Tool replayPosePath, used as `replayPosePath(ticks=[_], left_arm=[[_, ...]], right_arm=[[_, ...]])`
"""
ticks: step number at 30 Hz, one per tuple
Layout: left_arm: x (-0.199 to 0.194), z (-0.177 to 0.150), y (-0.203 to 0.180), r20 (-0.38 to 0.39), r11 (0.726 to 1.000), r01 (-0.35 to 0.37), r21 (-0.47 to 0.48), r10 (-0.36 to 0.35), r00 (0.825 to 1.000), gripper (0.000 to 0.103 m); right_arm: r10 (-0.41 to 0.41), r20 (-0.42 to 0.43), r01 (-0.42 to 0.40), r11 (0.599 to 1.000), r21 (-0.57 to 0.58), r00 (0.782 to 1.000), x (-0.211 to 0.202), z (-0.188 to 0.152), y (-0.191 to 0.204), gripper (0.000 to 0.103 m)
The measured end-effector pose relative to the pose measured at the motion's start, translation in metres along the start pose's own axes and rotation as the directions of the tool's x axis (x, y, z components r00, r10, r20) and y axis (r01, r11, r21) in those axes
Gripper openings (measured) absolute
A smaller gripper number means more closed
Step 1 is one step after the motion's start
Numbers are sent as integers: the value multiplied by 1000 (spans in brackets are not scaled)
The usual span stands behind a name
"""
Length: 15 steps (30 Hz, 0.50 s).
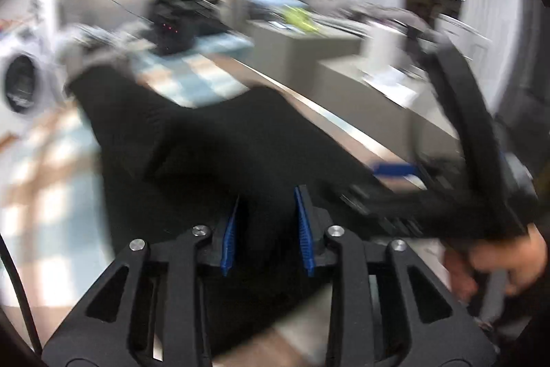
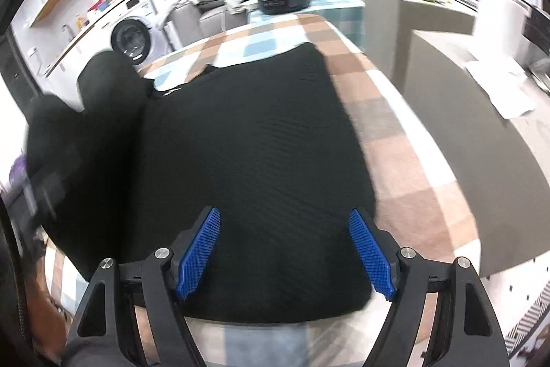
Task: Fold small clothes
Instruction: 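Grasp the shirt's side with the left tool and fold it toward the middle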
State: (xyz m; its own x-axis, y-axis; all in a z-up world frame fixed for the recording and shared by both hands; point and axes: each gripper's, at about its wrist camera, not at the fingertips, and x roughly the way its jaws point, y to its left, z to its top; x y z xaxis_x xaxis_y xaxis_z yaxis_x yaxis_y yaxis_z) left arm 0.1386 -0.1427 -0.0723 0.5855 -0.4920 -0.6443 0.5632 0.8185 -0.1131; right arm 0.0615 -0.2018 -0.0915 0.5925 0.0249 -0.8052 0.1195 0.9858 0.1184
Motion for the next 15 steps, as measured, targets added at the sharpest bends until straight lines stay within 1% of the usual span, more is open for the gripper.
replayPosePath(ticks=[1,2,4,5,8,10,12,15], left_arm=[[3,-6,-4,-20,1000,28,-7,-28,999,35],[3,-11,-6,-30,999,30,-13,-30,999,38],[-6,-20,-12,-18,1000,24,-19,-25,1000,56],[-10,-22,-8,-7,999,21,-32,-22,1000,59],[-26,-29,12,14,995,-1,-97,2,1000,60],[-41,-35,32,19,990,-54,-133,57,998,60],[-44,-41,48,8,979,-94,-182,97,995,60],[-48,-45,76,-15,965,-122,-234,121,992,60]], right_arm=[[-7,-1,7,1000,4,1000,-1,0,-4,79],[-15,1,15,1000,6,1000,-2,-1,-6,79],[-31,4,31,1000,7,1000,-4,0,-10,79],[-29,6,29,1000,11,1000,-4,0,-12,79],[-37,9,36,999,16,999,-6,1,-15,79],[-39,21,38,999,26,999,-9,3,-18,79],[-46,46,44,998,41,998,-16,3,-21,79],[-43,88,36,996,78,995,-31,1,-28,79]])
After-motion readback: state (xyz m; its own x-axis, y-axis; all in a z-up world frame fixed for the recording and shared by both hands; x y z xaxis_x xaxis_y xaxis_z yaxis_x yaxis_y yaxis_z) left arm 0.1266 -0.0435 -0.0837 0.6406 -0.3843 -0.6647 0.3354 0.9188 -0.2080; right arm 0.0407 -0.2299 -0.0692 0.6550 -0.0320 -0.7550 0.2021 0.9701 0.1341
